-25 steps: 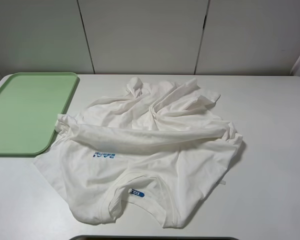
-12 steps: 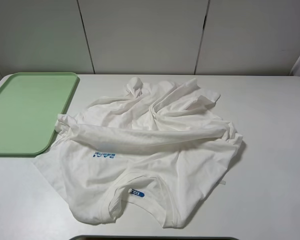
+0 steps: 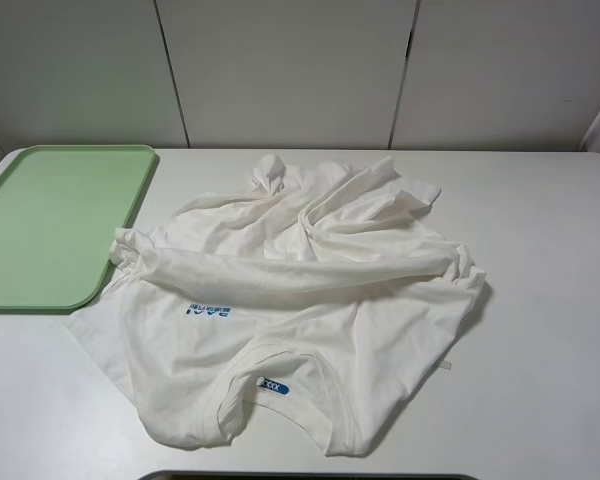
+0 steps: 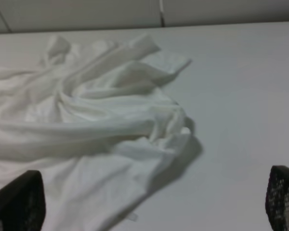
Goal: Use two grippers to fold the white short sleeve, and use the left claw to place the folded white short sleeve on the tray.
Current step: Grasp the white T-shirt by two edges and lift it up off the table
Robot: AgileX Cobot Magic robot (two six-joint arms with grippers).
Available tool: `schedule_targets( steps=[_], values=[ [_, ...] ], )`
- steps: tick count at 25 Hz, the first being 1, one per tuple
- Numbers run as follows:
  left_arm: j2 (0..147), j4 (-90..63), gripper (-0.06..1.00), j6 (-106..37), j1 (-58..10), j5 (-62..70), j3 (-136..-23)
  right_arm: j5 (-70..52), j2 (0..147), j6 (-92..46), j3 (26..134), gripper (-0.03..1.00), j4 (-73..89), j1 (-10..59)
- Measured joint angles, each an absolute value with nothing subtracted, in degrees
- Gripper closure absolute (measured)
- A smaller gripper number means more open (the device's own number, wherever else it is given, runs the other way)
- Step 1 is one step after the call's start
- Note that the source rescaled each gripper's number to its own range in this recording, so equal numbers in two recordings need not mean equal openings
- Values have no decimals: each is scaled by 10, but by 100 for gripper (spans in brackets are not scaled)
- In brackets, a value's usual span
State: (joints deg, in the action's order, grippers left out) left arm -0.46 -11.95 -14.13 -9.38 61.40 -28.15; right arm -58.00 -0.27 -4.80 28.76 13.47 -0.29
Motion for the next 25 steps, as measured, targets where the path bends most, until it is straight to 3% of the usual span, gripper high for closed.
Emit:
schedule_targets(
  steps=[25],
  values=[
    [-5,-163,2,-137,-96,613,-281,-521,-3,-46,288,-3,150,17]
  ],
)
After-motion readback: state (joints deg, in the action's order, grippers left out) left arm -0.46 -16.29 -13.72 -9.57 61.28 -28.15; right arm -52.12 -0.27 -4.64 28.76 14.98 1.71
